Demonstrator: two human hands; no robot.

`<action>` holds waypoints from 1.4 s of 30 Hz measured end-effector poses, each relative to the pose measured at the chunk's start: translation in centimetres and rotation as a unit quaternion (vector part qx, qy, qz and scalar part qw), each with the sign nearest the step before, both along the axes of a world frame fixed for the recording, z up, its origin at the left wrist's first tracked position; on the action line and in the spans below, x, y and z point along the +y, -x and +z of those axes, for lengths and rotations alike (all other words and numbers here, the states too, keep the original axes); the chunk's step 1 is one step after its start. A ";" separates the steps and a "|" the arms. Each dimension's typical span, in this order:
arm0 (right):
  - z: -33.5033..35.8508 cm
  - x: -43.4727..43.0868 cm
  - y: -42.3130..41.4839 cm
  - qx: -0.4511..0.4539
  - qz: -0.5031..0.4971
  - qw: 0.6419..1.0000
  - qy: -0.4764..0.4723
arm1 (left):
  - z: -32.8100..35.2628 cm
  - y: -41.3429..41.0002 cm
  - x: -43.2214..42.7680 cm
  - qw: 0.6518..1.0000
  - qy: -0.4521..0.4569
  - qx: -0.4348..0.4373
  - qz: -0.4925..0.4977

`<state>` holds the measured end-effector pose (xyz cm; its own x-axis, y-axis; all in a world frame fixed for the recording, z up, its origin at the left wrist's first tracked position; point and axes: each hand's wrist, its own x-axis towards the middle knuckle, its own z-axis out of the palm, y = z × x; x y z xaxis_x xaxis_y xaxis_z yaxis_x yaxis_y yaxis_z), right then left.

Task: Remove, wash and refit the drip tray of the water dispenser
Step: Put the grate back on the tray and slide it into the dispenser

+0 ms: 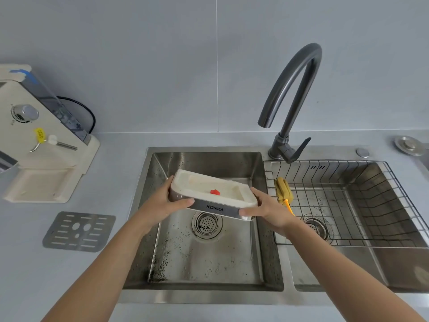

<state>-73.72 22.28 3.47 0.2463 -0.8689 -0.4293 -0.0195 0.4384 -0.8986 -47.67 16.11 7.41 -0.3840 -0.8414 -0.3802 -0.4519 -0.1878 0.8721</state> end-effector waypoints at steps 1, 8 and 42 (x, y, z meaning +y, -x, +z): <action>0.0 -0.1 -0.1 -0.005 -0.002 1.000 -0.014 | -0.1 0.0 -0.2 1.000 -0.003 -0.009 0.006; 0.3 -0.8 -0.3 -0.009 -0.039 0.993 -0.107 | 0.4 1.1 -2.0 0.996 -0.024 -0.065 0.051; -0.8 -0.5 -2.2 0.166 -0.159 0.952 -0.200 | -1.7 2.3 -0.9 0.969 -0.104 -0.208 0.089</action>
